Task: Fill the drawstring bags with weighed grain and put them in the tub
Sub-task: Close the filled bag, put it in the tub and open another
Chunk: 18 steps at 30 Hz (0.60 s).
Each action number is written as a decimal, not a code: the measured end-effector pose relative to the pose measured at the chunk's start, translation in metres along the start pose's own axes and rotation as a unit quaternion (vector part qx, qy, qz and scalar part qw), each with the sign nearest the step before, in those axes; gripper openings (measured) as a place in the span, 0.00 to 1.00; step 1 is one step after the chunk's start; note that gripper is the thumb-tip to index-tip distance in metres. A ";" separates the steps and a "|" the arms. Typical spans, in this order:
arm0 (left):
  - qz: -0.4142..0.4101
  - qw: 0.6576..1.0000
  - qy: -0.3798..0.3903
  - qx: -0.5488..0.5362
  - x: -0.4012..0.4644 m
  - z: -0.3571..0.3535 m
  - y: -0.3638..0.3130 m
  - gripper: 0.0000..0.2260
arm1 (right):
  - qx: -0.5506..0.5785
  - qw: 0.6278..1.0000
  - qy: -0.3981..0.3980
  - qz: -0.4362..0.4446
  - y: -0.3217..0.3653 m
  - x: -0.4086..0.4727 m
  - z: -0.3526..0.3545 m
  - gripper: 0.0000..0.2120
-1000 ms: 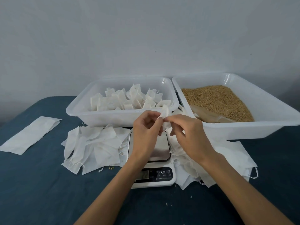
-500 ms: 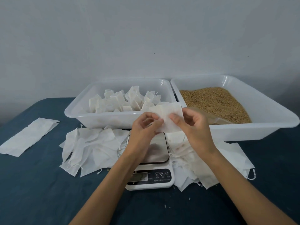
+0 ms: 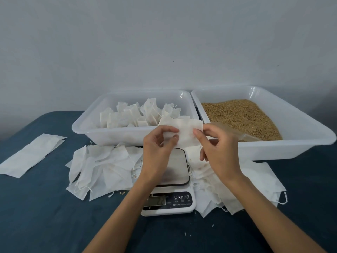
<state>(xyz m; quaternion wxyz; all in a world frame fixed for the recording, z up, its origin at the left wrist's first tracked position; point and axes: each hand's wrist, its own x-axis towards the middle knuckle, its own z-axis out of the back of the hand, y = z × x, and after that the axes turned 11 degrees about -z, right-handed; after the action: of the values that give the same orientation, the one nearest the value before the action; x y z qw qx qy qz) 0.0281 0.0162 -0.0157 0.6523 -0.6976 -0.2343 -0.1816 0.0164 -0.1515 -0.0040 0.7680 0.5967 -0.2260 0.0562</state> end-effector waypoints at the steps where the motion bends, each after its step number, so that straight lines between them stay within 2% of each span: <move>1: 0.004 1.000 0.000 -0.004 0.000 0.000 0.000 0.11 | 0.003 1.000 0.015 -0.003 0.000 0.000 0.001 0.07; 6: 0.022 0.999 -0.027 -0.025 0.002 0.003 -0.002 0.05 | -0.018 0.994 0.104 -0.012 -0.001 0.003 0.002 0.13; 11: 0.041 0.997 -0.055 -0.032 0.003 0.004 -0.001 0.06 | 0.014 0.996 0.092 -0.004 0.000 0.003 0.004 0.18; 15: 0.064 0.995 -0.055 -0.062 0.002 0.003 -0.003 0.05 | -0.018 0.989 0.145 0.027 0.003 0.002 0.004 0.14; 18: 0.071 0.994 -0.065 -0.052 0.004 0.004 -0.002 0.06 | -0.051 0.989 0.124 0.059 -0.001 0.002 0.003 0.19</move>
<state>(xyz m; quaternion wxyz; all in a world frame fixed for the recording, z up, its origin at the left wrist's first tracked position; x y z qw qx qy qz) 0.0297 0.0210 -0.0121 0.6095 -0.7561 -0.2159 -0.1012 0.0177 -0.1551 -0.0039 0.8149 0.5307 -0.1663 0.1629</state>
